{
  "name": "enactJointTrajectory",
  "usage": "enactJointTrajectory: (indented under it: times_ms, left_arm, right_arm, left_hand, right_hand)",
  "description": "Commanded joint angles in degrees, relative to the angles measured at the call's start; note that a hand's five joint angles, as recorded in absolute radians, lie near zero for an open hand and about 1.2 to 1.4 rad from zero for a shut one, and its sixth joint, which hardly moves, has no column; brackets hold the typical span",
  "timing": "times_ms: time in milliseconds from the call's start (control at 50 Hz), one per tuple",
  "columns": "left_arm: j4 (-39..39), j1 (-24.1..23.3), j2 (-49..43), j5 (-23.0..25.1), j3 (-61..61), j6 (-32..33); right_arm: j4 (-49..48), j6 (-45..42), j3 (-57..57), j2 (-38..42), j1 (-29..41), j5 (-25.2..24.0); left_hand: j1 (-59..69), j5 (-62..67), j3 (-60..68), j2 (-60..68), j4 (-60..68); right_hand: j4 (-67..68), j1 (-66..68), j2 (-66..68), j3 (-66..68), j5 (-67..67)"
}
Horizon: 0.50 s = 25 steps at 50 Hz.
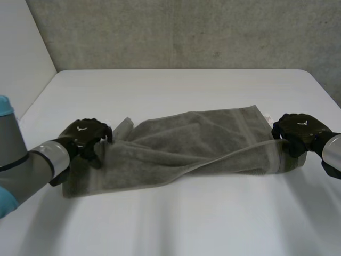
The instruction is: Fold the towel.
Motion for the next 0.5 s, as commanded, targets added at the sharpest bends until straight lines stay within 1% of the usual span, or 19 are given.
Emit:
enactJointTrajectory:
  times_ms: [20, 60, 180, 300, 340, 500]
  left_arm:
    - [-2.1, 2.5, 4.9, 2.7, -5.8, 0.7]
    - [-3.6, 4.3, 7.6, 4.1, -8.9, 0.8]
    - [-5.1, 6.8, 11.3, 5.2, -13.2, 0.8]
    - [-5.1, 8.7, 11.9, 5.2, -14.8, 1.8]
    - [-5.1, 10.0, 11.8, 5.2, -15.4, 2.9]
    - [-5.1, 11.8, 10.8, 4.9, -15.7, 6.1]
  right_arm:
    - [-0.3, -0.2, 0.5, 0.1, -0.1, -0.1]
    - [-0.4, -0.2, 0.6, 0.1, 0.0, -0.1]
    - [-0.4, -0.5, 1.1, 0.1, 0.2, -0.2]
    - [-0.5, -0.6, 1.3, 0.1, 0.1, -0.2]
    - [-0.5, -0.6, 1.4, 0.2, 0.0, -0.3]
    - [-0.6, -0.9, 1.5, 0.2, -0.2, -0.4]
  left_hand:
    - [-6.4, -5.8, -2.4, -6.4, -3.2]
    - [-7.1, -6.4, -2.4, -7.0, -3.2]
    - [-7.1, -6.4, -2.4, -7.0, -3.2]
    - [-6.9, -6.3, -2.4, -6.9, -3.2]
    - [-6.6, -5.9, -2.4, -6.5, -3.2]
    - [-6.8, -6.1, -2.4, -6.7, -3.2]
  right_hand:
    - [-4.4, 5.6, 6.5, -2.9, 4.0]
    - [-4.4, 5.6, 6.5, -2.9, 4.0]
    - [-4.4, 5.6, 6.5, -2.9, 4.0]
    - [-4.4, 5.6, 6.5, -2.9, 4.0]
    - [-4.4, 5.6, 6.5, -2.9, 4.0]
    - [-4.4, 5.6, 6.5, -2.9, 4.0]
